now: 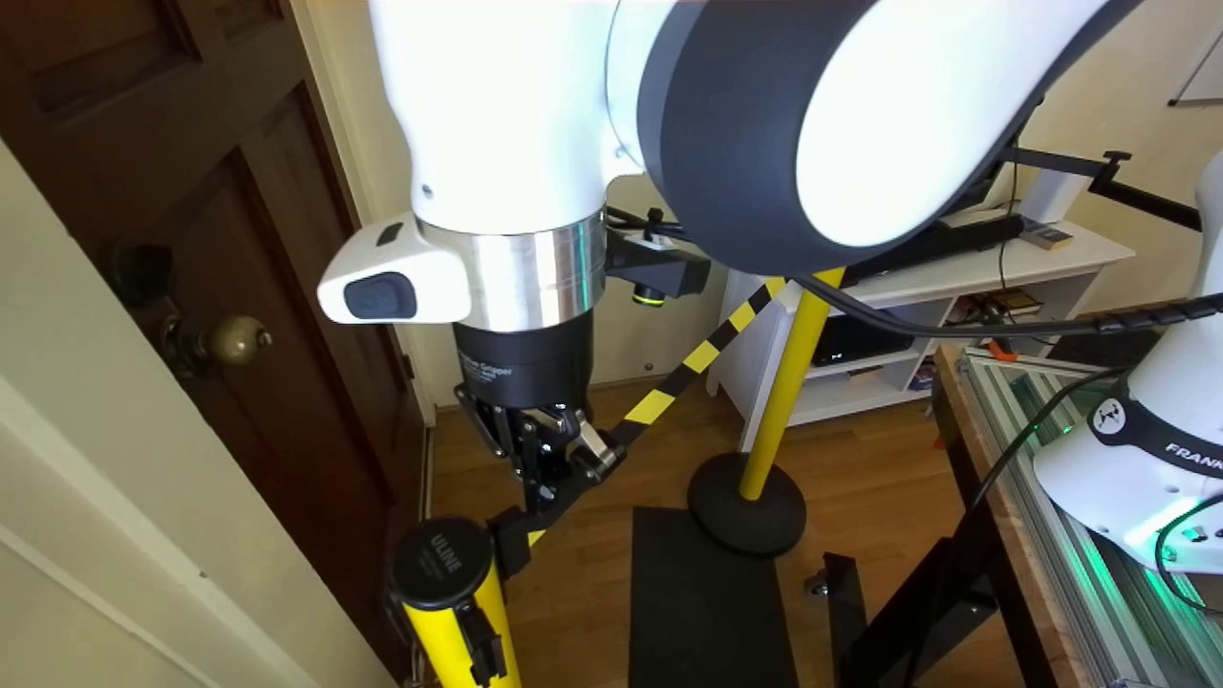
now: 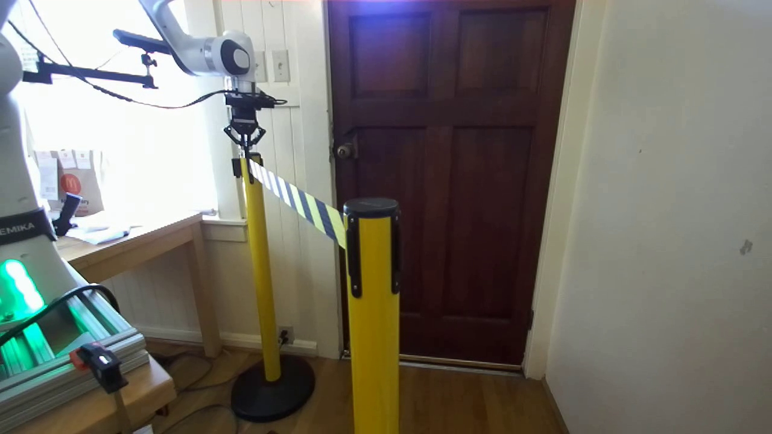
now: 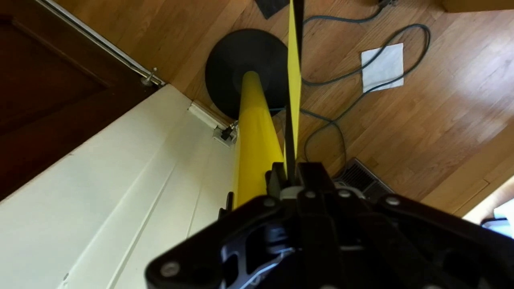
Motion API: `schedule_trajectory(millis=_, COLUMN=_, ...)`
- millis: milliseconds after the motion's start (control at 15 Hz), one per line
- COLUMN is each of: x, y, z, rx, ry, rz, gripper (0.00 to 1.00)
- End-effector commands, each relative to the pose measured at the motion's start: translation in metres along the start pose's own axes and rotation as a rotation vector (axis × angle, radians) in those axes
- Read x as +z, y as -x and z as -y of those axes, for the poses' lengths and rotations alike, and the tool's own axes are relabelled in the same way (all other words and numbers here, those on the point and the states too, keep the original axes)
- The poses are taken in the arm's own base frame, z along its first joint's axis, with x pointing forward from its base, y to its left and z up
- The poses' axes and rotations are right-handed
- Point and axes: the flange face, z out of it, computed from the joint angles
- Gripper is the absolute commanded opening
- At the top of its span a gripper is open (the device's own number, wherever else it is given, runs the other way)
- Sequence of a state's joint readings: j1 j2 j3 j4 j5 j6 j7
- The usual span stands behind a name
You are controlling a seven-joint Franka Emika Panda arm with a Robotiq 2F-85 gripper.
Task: Pull out the barrier belt from the yellow stand on the right and attach it to the stand on the left.
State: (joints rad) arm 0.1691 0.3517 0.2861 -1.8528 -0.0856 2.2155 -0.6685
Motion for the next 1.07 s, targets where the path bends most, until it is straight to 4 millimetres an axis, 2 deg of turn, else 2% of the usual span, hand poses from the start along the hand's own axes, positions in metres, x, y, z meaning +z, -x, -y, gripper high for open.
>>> schedule_trajectory(millis=0, x=-0.014, y=-0.004, z=0.003, rx=0.013, ry=0.047, rz=0.027, gripper=0.00)
schedule_trajectory(millis=1000, x=-0.006, y=-0.016, z=-0.009, rx=0.055, ry=0.124, rz=-0.027, gripper=0.00)
